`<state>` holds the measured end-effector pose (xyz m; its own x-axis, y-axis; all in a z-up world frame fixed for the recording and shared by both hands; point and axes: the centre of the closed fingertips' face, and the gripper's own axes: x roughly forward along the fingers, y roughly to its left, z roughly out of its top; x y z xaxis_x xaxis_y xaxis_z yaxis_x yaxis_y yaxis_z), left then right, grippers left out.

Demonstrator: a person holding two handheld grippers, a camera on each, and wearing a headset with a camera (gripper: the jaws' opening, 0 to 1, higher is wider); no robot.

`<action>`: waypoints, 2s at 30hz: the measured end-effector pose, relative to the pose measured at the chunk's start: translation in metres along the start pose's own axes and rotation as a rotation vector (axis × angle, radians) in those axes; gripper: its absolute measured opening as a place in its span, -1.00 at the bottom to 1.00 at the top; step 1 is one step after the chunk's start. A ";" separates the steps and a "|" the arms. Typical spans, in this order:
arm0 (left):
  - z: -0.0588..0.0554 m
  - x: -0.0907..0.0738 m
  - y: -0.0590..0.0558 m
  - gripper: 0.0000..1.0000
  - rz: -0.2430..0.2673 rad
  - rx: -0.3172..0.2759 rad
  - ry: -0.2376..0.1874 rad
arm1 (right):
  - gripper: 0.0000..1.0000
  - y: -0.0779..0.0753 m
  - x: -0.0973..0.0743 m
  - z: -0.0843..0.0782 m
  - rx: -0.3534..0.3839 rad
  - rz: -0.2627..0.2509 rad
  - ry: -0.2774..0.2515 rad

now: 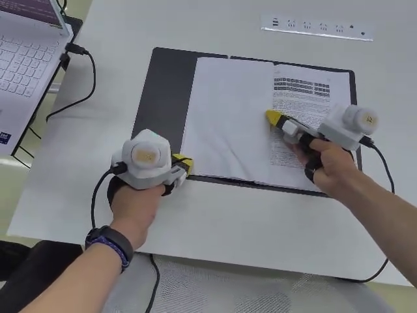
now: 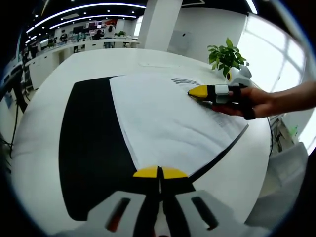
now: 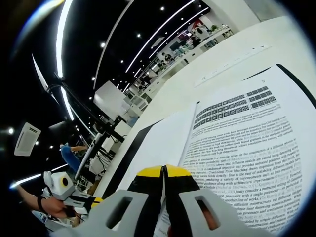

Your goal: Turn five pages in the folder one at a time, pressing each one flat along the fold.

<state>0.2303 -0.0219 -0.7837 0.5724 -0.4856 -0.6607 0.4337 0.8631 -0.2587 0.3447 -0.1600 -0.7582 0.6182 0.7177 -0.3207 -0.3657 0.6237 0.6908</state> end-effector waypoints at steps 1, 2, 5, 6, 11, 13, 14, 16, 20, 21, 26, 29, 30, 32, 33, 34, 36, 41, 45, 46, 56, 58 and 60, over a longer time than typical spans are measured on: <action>0.000 0.000 0.000 -1.00 0.000 -0.005 0.000 | -1.00 0.000 0.000 0.000 -0.001 0.003 0.000; 0.000 0.000 0.000 -1.00 -0.001 -0.007 0.000 | -1.00 -0.001 0.001 0.001 -0.004 0.004 -0.001; 0.000 -0.001 -0.001 -1.00 0.001 -0.001 -0.001 | -1.00 -0.002 0.004 0.004 -0.009 0.003 -0.005; 0.000 -0.001 -0.001 -1.00 0.002 0.000 -0.002 | -1.00 -0.004 0.005 0.006 -0.006 0.000 -0.009; 0.000 -0.001 -0.001 -1.00 0.000 -0.004 -0.001 | -1.00 -0.009 0.011 0.012 0.003 -0.010 -0.024; -0.001 -0.001 -0.001 -1.00 -0.004 -0.004 -0.001 | -1.00 -0.010 0.013 0.014 0.011 -0.012 -0.031; -0.001 -0.001 -0.001 -1.00 -0.004 -0.002 0.000 | -1.00 -0.011 0.013 0.014 0.011 -0.012 -0.033; -0.001 -0.002 -0.001 -1.00 -0.005 0.001 0.000 | -1.00 -0.012 0.014 0.016 0.011 -0.012 -0.037; -0.002 -0.002 0.000 -1.00 -0.002 0.001 -0.002 | -1.00 -0.016 0.018 0.021 0.026 -0.017 -0.058; -0.002 -0.002 0.000 -1.00 -0.002 0.003 -0.001 | -1.00 -0.018 0.020 0.023 0.032 -0.022 -0.070; -0.002 -0.001 0.002 -1.00 -0.005 0.006 0.002 | -1.00 -0.023 0.028 0.034 0.041 -0.039 -0.112; -0.003 0.000 0.003 -1.00 -0.004 0.007 0.003 | -1.00 -0.024 0.031 0.037 0.035 -0.041 -0.121; -0.003 0.000 0.004 -1.00 -0.004 0.009 0.003 | -1.00 -0.025 0.032 0.038 0.032 -0.040 -0.122; -0.004 0.001 0.005 -1.00 -0.005 0.014 0.004 | -1.00 -0.025 0.036 0.041 0.025 -0.041 -0.117; -0.004 0.002 0.005 -1.00 -0.006 0.015 0.004 | -1.00 -0.026 0.037 0.042 0.024 -0.042 -0.116; -0.004 0.002 0.006 -1.00 -0.007 0.015 0.004 | -1.00 -0.026 0.038 0.043 0.025 -0.042 -0.115; -0.004 0.002 0.006 -1.00 -0.007 0.017 0.005 | -1.00 -0.029 0.041 0.046 0.032 -0.048 -0.121; -0.004 0.002 0.006 -1.00 -0.007 0.020 0.006 | -1.00 -0.036 0.049 0.056 0.041 -0.069 -0.144; -0.004 0.002 0.006 -1.00 -0.006 0.023 0.006 | -1.00 -0.039 0.057 0.063 0.033 -0.081 -0.140; -0.004 0.002 0.006 -1.00 -0.006 0.024 0.006 | -1.00 -0.041 0.060 0.066 0.033 -0.085 -0.139; -0.005 0.002 0.006 -1.00 -0.009 0.024 0.005 | -1.00 -0.056 0.074 0.089 0.131 -0.112 -0.226; -0.005 0.002 0.006 -1.00 -0.009 0.023 0.005 | -1.00 -0.056 0.074 0.089 0.146 -0.114 -0.234; -0.005 0.003 0.006 -1.00 -0.010 0.025 0.006 | -1.00 -0.055 0.074 0.088 0.151 -0.110 -0.234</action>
<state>0.2311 -0.0171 -0.7905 0.5639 -0.4931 -0.6625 0.4562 0.8547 -0.2478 0.4720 -0.1689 -0.7629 0.7981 0.5469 -0.2529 -0.1912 0.6279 0.7544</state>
